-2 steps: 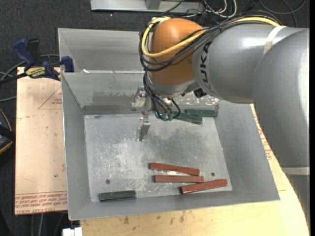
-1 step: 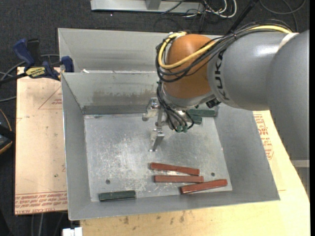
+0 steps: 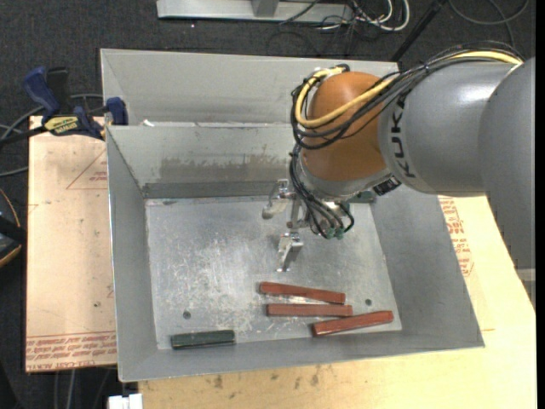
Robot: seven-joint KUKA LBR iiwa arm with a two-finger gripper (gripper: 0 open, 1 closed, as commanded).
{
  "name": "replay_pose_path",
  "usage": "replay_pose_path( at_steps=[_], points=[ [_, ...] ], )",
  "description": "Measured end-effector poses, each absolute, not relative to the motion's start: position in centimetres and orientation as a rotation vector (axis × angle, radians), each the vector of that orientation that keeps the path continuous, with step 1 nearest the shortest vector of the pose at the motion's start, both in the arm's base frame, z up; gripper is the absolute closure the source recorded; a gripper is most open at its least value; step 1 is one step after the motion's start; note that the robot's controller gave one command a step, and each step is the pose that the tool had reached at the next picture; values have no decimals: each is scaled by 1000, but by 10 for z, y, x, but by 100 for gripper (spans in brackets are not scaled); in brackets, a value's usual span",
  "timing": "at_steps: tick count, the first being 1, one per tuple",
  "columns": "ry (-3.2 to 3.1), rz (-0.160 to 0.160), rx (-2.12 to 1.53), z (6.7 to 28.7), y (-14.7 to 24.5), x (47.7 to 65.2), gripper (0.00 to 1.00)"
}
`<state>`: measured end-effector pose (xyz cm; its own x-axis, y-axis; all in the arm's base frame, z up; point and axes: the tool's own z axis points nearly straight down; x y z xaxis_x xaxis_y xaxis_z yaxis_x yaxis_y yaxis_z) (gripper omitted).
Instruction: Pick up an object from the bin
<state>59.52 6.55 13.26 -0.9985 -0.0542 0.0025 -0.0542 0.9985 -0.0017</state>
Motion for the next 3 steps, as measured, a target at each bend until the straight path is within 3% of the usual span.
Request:
replay_pose_path(
  at_steps=[1,2,3],
  points=[
    [-3103,-2,483,92,44,504,100],
    [-3103,-2,483,92,44,504,100],
    [-3108,-2,460,211,39,521,100]
  ],
)
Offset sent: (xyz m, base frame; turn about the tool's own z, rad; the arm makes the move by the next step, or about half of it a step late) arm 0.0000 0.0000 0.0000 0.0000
